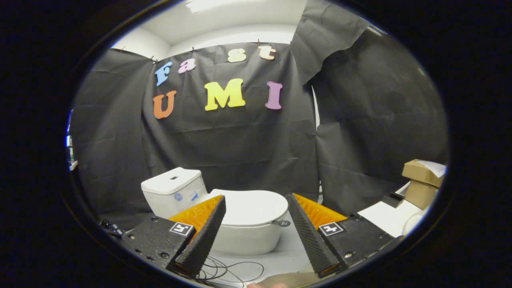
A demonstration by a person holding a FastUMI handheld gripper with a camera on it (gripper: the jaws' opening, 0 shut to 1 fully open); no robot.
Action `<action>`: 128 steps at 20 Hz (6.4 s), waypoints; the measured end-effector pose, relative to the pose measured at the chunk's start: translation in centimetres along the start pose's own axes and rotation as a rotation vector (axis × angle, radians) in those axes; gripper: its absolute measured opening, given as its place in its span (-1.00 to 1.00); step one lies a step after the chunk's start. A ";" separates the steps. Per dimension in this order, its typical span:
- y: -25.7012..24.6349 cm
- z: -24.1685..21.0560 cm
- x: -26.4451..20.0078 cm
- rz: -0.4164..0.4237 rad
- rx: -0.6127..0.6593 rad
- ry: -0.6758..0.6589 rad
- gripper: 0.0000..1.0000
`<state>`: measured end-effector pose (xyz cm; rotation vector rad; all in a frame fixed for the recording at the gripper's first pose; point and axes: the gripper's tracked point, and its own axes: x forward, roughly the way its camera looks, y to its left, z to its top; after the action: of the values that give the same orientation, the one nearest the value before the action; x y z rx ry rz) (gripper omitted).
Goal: Open the toilet lid.
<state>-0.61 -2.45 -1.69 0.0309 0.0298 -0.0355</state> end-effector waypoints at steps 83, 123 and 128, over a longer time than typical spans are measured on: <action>-12.8 -22.0 30.6 -0.062 0.697 0.946 -0.87; -9.5 -15.6 31.7 0.154 0.901 0.659 -0.93; -7.7 -11.9 31.5 0.195 0.831 0.639 -0.92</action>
<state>30.25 -10.92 -14.80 0.8753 0.6499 0.1609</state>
